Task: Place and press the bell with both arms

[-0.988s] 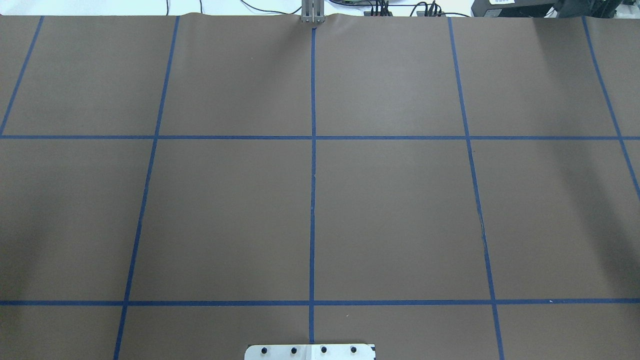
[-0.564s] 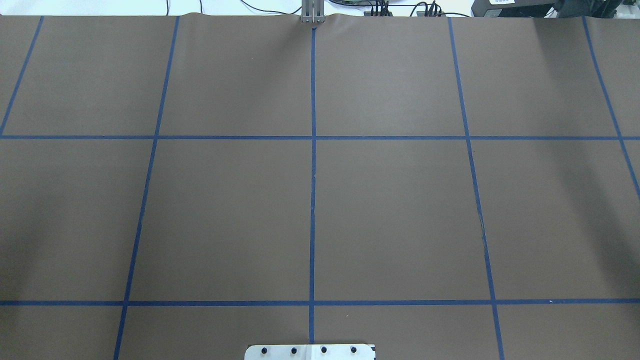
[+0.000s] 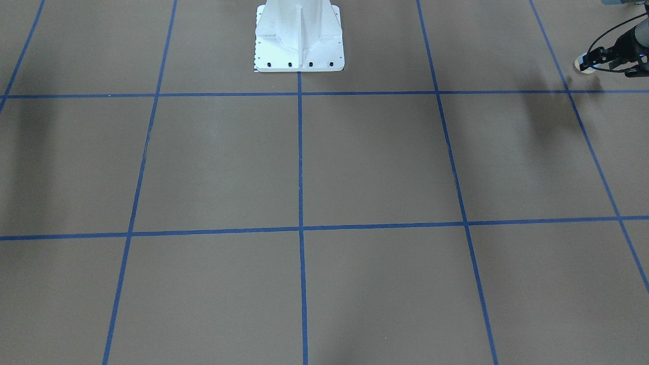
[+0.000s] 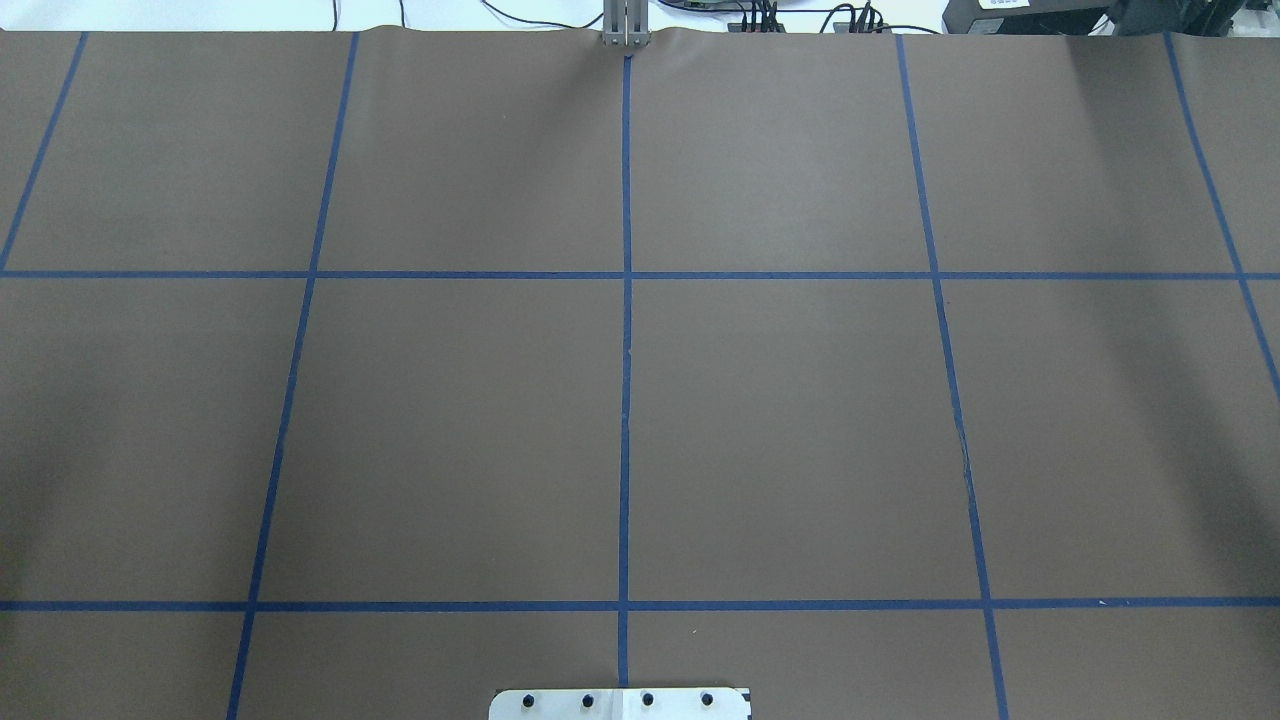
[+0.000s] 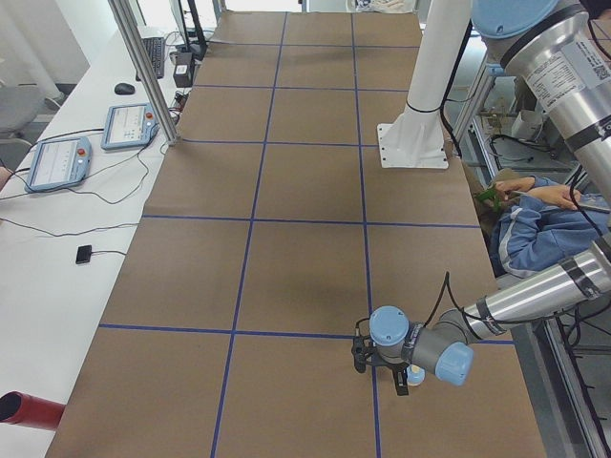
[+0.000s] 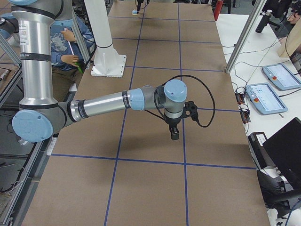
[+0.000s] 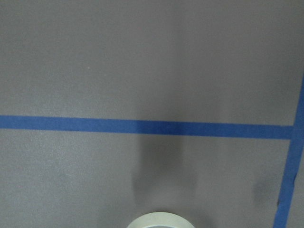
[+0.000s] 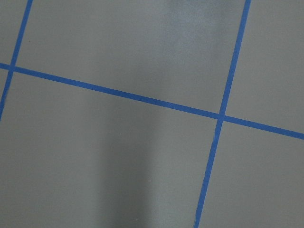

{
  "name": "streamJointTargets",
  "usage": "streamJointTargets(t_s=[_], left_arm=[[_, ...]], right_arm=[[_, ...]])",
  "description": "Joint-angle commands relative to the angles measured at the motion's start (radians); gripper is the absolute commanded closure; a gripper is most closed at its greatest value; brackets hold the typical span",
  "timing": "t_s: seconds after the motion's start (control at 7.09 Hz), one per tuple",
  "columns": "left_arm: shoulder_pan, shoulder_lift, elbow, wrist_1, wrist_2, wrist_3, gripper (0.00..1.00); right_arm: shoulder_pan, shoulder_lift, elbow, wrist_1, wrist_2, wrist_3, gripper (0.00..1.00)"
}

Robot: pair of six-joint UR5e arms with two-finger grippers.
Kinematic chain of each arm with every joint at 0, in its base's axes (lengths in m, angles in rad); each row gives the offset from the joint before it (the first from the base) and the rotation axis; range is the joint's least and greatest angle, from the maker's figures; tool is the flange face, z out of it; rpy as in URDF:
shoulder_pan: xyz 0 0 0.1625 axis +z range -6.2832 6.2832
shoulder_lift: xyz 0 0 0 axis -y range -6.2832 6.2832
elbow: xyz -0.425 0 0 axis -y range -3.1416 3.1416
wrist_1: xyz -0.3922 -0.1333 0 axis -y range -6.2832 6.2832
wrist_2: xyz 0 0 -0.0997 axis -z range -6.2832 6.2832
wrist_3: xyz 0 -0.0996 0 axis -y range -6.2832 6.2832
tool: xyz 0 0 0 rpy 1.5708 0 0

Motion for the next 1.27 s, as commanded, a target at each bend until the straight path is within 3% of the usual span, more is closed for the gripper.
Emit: streamJointTargets(t_s=[0.0, 1.13], left_arm=[[0.031, -0.002, 0.028, -0.001, -0.011, 0.003, 0.00], [0.126, -0.012, 0.043, -0.004, -0.034, 0.008, 0.00]], right_arm=[[0.000, -0.004, 0.011, 0.000, -0.001, 0.000, 0.00], [-0.005, -0.034, 0.051, -0.001, 0.001, 0.000, 0.00]])
